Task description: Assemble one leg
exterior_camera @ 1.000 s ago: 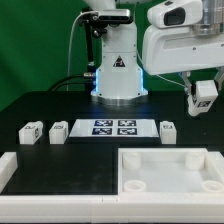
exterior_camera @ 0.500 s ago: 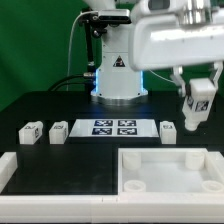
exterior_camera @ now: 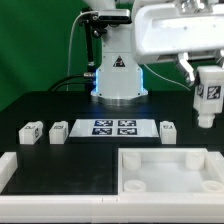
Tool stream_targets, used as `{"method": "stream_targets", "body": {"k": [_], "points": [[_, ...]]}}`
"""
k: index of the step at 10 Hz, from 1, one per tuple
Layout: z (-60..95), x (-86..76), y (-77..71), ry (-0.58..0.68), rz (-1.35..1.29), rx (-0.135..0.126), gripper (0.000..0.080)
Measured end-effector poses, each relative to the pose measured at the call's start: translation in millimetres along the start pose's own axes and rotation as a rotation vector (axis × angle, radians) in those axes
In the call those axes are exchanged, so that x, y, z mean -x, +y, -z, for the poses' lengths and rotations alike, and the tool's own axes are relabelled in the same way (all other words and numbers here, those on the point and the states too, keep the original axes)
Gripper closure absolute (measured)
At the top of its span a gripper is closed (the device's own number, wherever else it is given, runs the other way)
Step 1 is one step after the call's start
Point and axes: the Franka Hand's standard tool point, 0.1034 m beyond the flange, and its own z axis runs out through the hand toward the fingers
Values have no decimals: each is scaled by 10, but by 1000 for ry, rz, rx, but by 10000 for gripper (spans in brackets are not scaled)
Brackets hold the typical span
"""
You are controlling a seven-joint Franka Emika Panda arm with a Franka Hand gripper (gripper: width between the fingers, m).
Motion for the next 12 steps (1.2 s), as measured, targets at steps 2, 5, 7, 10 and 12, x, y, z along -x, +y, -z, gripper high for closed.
{"method": "stream_targets", "body": {"k": [2,5,7,10,12], "points": [[-42,45,-1,-11,-1,-2,508],[-423,-203,48,11,14,-11,508],[-687,-173,52,50,15,-12,508],[-860,95,25,-2,2,-19,508],[-887,148,29,-19,1,-20,508]]}}
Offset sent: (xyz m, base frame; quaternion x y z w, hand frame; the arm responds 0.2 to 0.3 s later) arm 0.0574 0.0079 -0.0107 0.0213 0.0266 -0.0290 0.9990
